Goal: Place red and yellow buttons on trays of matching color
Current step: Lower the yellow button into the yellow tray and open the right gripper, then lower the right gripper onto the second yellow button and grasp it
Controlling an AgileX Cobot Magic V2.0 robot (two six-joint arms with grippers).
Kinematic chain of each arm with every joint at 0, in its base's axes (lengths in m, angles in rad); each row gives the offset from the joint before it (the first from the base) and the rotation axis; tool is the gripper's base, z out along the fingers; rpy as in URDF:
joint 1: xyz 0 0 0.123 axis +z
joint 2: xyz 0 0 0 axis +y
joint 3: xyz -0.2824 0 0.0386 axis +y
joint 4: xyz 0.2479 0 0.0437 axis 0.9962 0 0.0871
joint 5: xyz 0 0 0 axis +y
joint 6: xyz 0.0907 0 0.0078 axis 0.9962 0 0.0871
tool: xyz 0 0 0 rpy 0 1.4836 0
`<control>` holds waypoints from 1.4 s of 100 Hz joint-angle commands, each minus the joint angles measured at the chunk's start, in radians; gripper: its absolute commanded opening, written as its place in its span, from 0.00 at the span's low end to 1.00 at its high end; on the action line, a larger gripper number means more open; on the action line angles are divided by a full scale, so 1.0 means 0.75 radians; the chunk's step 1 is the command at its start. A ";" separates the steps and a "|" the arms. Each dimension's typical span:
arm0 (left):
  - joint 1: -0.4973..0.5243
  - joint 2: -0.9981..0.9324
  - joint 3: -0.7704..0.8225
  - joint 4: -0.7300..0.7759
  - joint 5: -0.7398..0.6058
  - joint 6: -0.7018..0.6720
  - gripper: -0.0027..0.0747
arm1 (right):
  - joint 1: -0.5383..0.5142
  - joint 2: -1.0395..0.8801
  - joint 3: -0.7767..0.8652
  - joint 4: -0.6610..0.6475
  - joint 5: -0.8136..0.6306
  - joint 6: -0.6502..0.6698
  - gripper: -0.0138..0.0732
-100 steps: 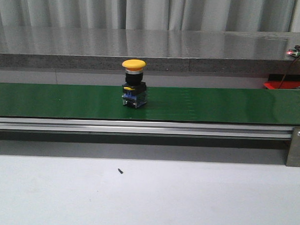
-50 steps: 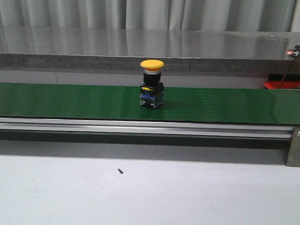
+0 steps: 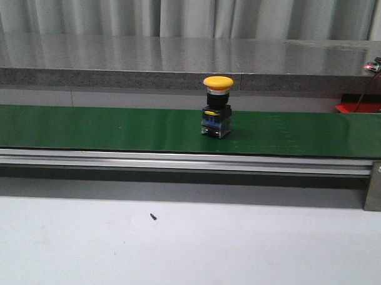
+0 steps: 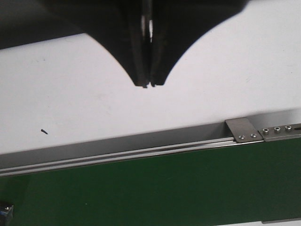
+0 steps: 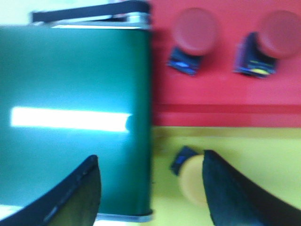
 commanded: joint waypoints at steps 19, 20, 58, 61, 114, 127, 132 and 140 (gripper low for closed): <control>-0.011 0.003 -0.032 -0.038 -0.068 0.002 0.01 | 0.227 -0.061 -0.027 0.007 0.010 -0.097 0.84; -0.011 0.003 -0.032 -0.038 -0.068 0.002 0.01 | 0.232 -0.061 -0.027 0.007 0.010 -0.097 0.84; -0.011 0.003 -0.032 -0.038 -0.068 0.002 0.01 | 0.514 0.047 -0.224 0.007 0.206 -0.097 0.89; -0.011 0.003 -0.032 -0.038 -0.068 0.002 0.01 | 0.530 0.066 -0.254 0.007 0.225 -0.097 0.89; -0.011 0.003 -0.032 -0.038 -0.068 0.002 0.01 | 0.641 0.359 -0.586 0.053 0.382 -0.181 0.89; -0.011 0.003 -0.032 -0.038 -0.068 0.002 0.01 | 0.641 0.382 -0.594 0.061 0.351 -0.188 0.89; -0.011 0.003 -0.032 -0.038 -0.068 0.002 0.01 | 0.641 0.384 -0.594 0.061 0.330 -0.188 0.88; -0.011 0.003 -0.032 -0.038 -0.068 0.002 0.01 | 0.639 0.384 -0.594 0.061 0.312 -0.188 0.83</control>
